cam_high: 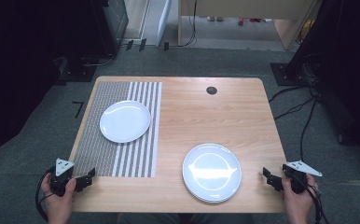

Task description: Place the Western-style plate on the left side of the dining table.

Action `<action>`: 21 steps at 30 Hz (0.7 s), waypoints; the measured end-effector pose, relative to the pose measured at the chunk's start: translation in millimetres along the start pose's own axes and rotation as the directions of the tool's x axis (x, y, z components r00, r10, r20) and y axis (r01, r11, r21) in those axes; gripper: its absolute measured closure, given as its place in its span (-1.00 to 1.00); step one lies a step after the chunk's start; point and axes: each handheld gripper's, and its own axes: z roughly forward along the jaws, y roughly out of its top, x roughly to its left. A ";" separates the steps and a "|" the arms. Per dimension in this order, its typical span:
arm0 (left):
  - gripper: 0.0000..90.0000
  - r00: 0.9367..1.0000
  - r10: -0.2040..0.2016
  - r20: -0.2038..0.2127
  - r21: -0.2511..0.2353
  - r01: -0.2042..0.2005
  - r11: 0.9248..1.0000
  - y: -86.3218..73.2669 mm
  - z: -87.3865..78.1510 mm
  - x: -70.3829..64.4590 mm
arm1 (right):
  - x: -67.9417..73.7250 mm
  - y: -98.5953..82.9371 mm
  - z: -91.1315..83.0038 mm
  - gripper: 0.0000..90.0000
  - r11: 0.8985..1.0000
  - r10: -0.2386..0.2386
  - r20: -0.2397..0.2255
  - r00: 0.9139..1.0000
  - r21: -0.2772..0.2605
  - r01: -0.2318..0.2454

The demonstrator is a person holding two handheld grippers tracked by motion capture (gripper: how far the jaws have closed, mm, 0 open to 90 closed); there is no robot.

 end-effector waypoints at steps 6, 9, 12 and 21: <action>-0.74 1.000 0.000 0.000 0.000 0.000 1.000 0.0 0.0 0.0 | 3.2 -0.1 0.9 -0.69 1.000 -0.026 0.023 0.999 0.011 0.026; -0.74 1.000 0.000 0.000 0.000 0.000 1.000 0.0 0.0 0.0 | 5.4 0.0 1.5 -0.69 0.999 -0.043 0.039 0.998 0.018 0.042; -0.74 1.000 0.001 0.000 0.000 -0.001 1.000 0.0 0.0 0.0 | 7.7 -0.3 2.0 -0.69 0.998 -0.058 0.052 0.997 0.026 0.057; -0.74 1.000 0.001 0.000 0.000 -0.001 1.000 -0.1 -0.1 0.0 | 9.0 -0.3 2.5 -0.70 0.997 -0.070 0.058 0.996 0.031 0.068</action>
